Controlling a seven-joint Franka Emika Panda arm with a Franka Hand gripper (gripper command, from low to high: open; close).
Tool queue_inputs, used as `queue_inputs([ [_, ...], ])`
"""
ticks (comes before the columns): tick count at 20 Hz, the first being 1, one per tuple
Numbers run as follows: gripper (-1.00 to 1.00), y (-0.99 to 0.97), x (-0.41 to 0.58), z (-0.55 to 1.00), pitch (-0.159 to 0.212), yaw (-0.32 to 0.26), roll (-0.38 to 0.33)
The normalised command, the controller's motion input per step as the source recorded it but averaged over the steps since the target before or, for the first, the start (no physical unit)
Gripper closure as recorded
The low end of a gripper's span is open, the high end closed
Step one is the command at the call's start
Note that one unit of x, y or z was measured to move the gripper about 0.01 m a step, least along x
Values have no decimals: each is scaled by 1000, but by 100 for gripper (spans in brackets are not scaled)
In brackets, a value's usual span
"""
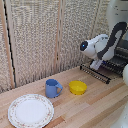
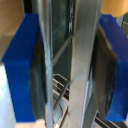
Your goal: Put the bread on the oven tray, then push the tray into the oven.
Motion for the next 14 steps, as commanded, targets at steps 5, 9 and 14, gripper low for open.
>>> queue_inputs([
  [5, 100, -1000, -174, 350, -2, 5, 0],
  [9, 100, -976, -126, 238, -2, 39, -12],
  [14, 100, -590, -203, 55, 0, 63, -61],
])
